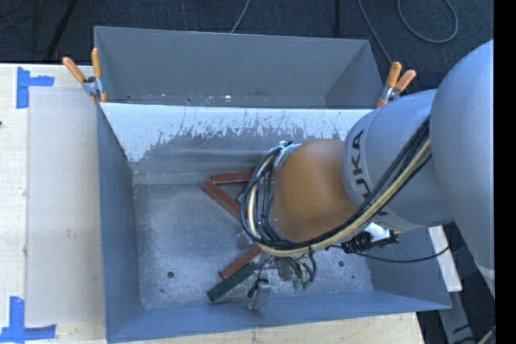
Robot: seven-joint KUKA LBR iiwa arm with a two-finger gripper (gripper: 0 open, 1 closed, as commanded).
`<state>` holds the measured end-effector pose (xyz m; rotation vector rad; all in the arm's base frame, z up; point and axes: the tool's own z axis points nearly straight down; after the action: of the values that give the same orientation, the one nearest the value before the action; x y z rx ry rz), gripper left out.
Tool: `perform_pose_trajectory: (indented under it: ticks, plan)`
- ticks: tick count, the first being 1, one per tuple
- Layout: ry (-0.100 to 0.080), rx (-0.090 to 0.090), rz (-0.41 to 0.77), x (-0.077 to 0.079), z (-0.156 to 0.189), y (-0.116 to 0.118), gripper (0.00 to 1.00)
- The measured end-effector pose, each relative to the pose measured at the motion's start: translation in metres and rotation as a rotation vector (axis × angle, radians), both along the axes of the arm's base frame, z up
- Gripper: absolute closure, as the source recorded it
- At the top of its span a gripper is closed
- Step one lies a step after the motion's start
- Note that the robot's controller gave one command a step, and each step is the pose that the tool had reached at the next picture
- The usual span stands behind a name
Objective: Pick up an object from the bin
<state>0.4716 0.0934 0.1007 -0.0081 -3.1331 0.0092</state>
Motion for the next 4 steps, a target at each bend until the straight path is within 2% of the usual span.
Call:
perform_pose_trajectory:
  ticks: [1, 2, 3, 4]
  plan:
    - [-0.020, 0.009, 0.338, 0.005, -0.029, -0.005, 0.00]
    - [-0.018, 0.007, 0.211, 0.006, -0.029, 0.020, 0.00]
    - [-0.007, 0.007, 0.209, 0.003, -0.031, 0.020, 1.00]
    - [-0.018, 0.008, 0.222, 0.037, 0.111, 0.044, 1.00]
